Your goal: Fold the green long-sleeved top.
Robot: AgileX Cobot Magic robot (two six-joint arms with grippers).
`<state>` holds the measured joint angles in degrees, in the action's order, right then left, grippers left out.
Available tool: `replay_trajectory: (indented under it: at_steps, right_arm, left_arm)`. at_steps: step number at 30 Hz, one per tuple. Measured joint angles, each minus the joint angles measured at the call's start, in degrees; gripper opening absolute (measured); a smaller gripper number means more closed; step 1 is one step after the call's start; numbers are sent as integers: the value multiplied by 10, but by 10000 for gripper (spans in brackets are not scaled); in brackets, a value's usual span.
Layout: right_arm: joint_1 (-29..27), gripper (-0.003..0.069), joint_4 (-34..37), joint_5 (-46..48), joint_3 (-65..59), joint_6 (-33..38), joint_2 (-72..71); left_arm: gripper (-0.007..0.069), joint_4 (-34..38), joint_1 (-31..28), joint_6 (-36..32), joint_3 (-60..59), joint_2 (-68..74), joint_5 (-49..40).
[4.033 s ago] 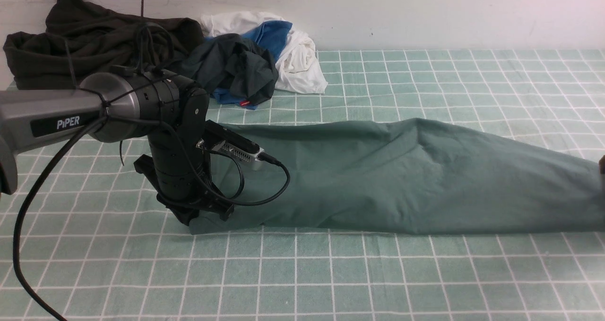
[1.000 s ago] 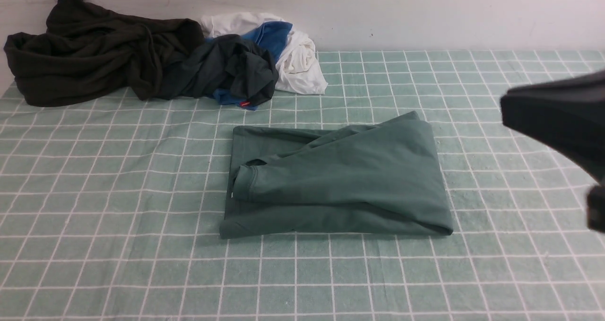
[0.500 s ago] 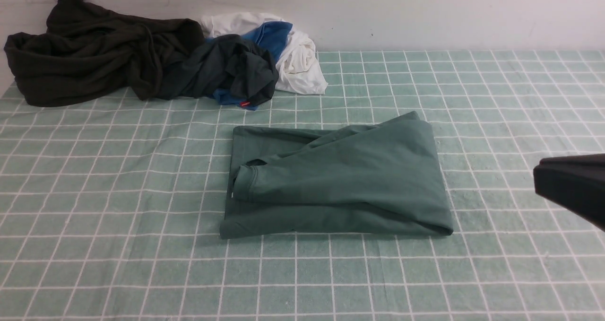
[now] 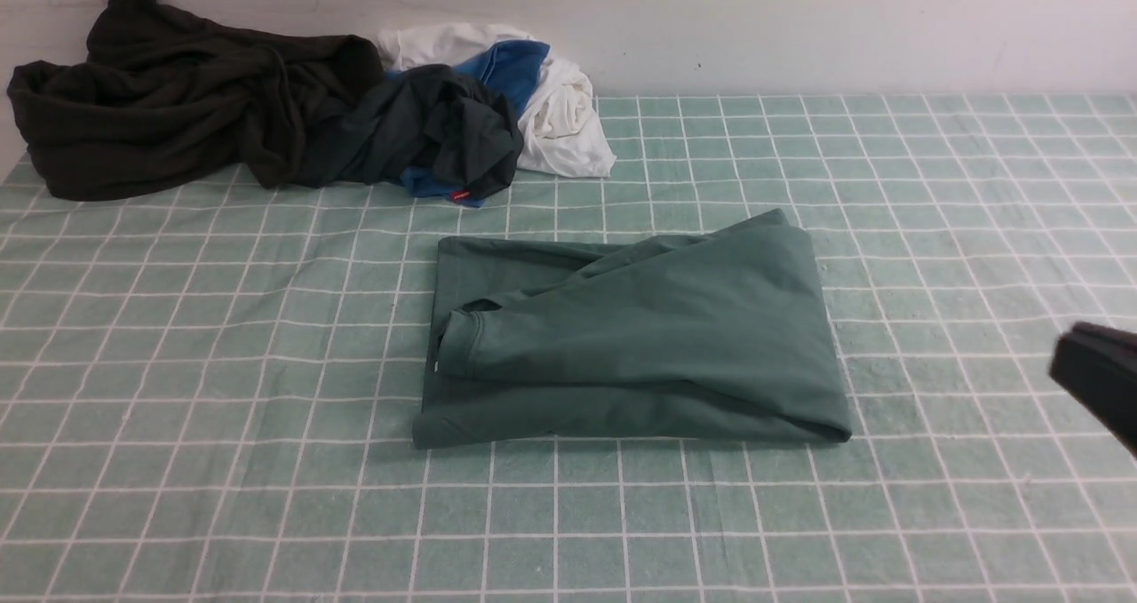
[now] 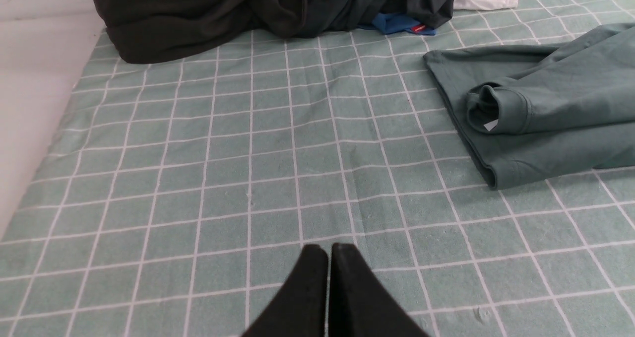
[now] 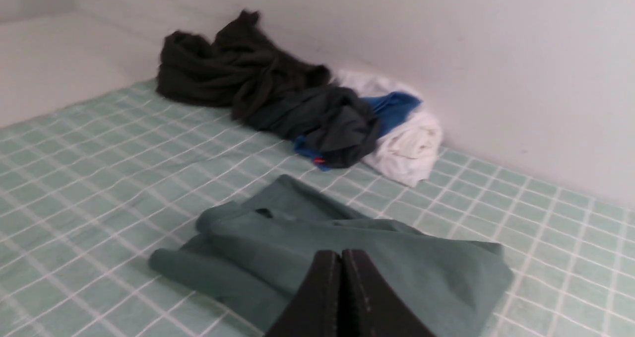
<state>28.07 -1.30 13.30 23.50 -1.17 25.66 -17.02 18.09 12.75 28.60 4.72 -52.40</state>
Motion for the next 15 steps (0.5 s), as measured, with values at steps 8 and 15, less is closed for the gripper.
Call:
replay_trajectory:
  at_steps: [8,15]
  right_arm:
    - [-242,-14,-10,-34,-195,-64,-206]
    - [-314,-14,-14,10,-250,-84,-263]
  left_arm:
    - [-4,0,0,0,0,0,0]
    - [-4,0,0,0,0,0,-1]
